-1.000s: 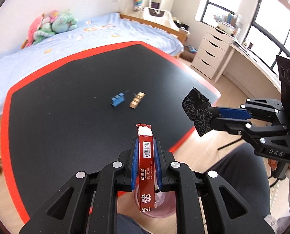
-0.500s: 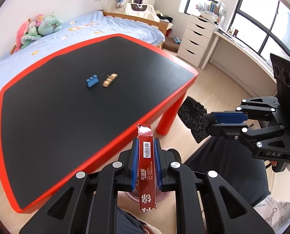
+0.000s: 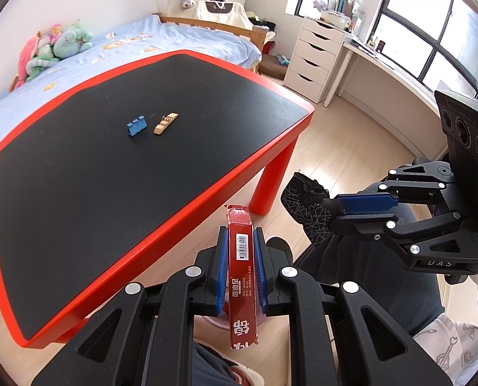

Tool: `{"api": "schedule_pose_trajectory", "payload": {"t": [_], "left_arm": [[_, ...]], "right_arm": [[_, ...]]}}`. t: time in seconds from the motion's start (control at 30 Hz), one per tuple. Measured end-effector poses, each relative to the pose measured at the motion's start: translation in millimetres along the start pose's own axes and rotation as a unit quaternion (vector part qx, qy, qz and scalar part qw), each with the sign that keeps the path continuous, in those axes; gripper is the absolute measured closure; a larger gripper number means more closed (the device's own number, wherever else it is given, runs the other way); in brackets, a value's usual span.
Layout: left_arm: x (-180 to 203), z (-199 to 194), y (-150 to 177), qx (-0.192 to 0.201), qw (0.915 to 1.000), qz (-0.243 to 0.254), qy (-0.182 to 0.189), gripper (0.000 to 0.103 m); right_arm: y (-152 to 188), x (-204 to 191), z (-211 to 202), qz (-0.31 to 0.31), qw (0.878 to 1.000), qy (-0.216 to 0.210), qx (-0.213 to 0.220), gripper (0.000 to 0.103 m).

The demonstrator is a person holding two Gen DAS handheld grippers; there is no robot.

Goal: Collect trash
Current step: 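Carry red box and black mesh bag over the wastebasket with both grippers and release, then move both grippers back toward the blue clip and wooden clothespin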

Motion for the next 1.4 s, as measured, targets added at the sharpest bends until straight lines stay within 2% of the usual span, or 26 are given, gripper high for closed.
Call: {"api": "schedule_pose_trajectory", "payload": {"t": [0.23,0.33,0.37,0.4,0.43,0.47,0.5,0.53,0.7,0.87,1.4], "left_arm": [[1.1,3.1,-1.2,-0.004,1.0000,0.003,0.001,0.087],[2.8,5.8,-1.0,-0.007,1.0000,0.006,0.004,0.083],[3.5,7.8,-1.0,-0.010,0.9999,0.008,0.003,0.073],[3.2,9.5,-0.6,-0.012,0.9999,0.010,0.001,0.063],[2.2,10.8,-0.3,-0.012,0.9999,0.008,-0.002,0.038],[0.6,10.9,0.0,-0.008,1.0000,0.004,-0.003,0.023],[-1.0,10.4,0.0,-0.005,1.0000,0.000,-0.007,0.018],[-3.2,10.3,0.3,-0.004,0.9999,-0.003,-0.014,0.015],[-11.7,9.4,3.8,-0.008,0.9993,-0.010,-0.034,0.008],[-16.5,8.3,7.0,-0.014,0.9988,-0.014,-0.044,0.008],[-24.3,6.3,7.1,-0.012,0.9986,-0.027,-0.045,0.008]], "right_arm": [[2.3,-0.7,3.9,0.000,1.000,-0.007,-0.006,0.082],[3.5,0.4,5.9,0.000,1.000,-0.008,-0.008,0.075],[3.7,1.4,6.9,0.000,1.000,-0.005,-0.009,0.066],[4.1,3.3,8.0,0.001,1.000,-0.001,-0.010,0.047],[4.2,5.1,8.7,0.002,1.000,0.005,-0.009,0.038],[4.1,6.6,8.4,0.003,1.000,0.008,-0.007,0.025],[3.6,8.4,7.9,0.006,1.000,0.010,-0.005,0.015],[3.1,10.9,7.4,0.010,1.000,0.014,-0.003,0.012],[2.9,20.8,8.9,0.026,0.999,0.030,-0.005,0.006],[2.1,22.0,9.7,0.032,0.999,0.028,-0.005,0.003],[-1.7,20.1,11.1,0.031,0.999,0.020,-0.008,0.003]]}}
Point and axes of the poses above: each gripper's, at about its wrist camera, not at the fingertips, and z roughly the way its jaws point, x to its right, y to its underside, the point moved 5 cm from there along z, roughly the way its jaws point, and after that the axes turned 11 degrees about z, right-handed, at the moved point
